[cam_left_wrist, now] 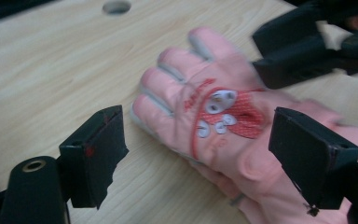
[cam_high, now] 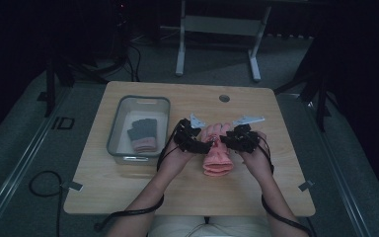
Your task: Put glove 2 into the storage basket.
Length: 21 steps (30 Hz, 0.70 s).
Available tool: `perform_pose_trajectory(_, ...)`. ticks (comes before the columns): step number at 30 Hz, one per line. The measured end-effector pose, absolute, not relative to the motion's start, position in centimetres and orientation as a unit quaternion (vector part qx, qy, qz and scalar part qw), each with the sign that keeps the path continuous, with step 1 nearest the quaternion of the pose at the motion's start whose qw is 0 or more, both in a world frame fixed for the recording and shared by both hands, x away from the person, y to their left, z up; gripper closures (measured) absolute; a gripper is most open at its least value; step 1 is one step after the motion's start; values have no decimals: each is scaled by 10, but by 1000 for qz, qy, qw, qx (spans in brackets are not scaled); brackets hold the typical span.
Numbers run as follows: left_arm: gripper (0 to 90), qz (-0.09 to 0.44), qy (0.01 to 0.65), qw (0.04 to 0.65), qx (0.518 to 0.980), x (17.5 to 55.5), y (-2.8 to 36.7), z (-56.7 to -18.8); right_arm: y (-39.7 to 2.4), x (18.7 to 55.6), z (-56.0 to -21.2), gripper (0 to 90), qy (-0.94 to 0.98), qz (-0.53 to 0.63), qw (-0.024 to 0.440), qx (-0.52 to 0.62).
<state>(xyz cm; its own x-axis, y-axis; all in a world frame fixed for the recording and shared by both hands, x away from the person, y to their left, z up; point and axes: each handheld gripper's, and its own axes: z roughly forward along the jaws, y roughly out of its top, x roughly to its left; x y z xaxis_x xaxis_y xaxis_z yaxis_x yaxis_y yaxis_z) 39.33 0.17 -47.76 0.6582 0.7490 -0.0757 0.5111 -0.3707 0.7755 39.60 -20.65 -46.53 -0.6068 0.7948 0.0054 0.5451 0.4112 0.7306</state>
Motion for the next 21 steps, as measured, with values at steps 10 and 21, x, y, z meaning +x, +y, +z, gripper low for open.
perform_pose_trajectory(10, 202, 41, 439, 370, 818, 427, -6, -526, -226, 416, -502, 437, 839, 305, 118, 435)
perform_pose_trajectory(21, 395, -64, 455, 390, 798, 442, -6, -549, -239, 434, -529, 460, 819, 344, 9, 459)
